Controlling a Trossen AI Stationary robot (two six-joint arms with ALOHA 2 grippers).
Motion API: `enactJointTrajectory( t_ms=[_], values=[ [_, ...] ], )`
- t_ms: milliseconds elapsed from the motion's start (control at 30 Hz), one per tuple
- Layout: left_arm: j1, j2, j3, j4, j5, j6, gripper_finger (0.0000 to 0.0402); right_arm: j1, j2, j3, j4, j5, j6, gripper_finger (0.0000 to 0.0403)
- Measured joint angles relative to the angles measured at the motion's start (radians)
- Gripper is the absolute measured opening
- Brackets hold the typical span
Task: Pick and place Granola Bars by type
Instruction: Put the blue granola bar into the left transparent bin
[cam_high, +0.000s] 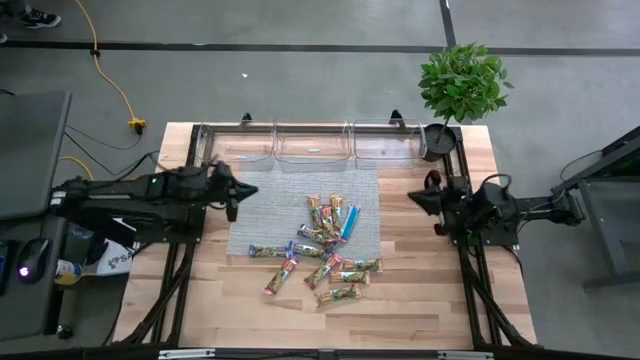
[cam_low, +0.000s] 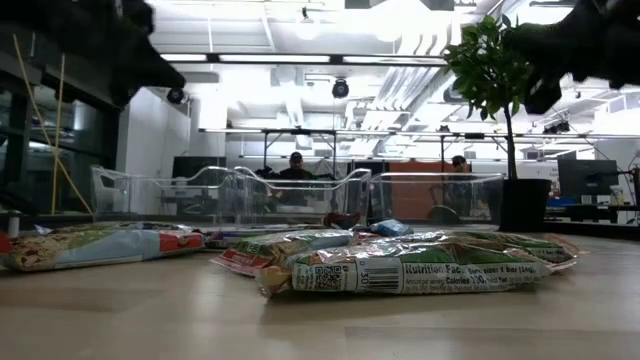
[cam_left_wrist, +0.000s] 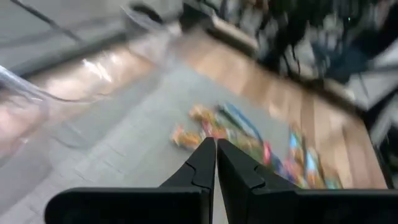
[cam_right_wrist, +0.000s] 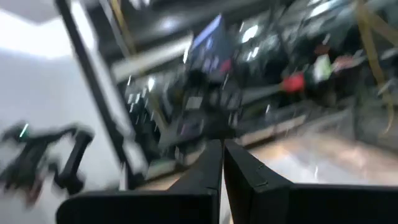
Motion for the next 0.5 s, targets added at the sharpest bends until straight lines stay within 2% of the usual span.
enactJointTrajectory(
  t_ms=[67,133,300,500],
  values=[
    [0.0,0.1,0.061,-0.05,0.08,0.04,0.0017,0.0,0.0,0.001,0.058,0.039,-0.009,0.0],
    [0.0,0.199,0.119,-0.119,0.149,0.082,0.0017,0.0,0.0,0.016,0.035,0.063,-0.032,0.0],
    [0.0,0.383,0.214,-0.323,0.199,0.146,0.0017,0.0,0.006,0.107,-0.136,0.066,-0.084,0.0],
    [-0.005,0.53,0.214,-0.326,0.401,0.243,0.0018,0.0,0.071,0.222,-0.315,0.089,-0.119,0.0001]
  ],
)
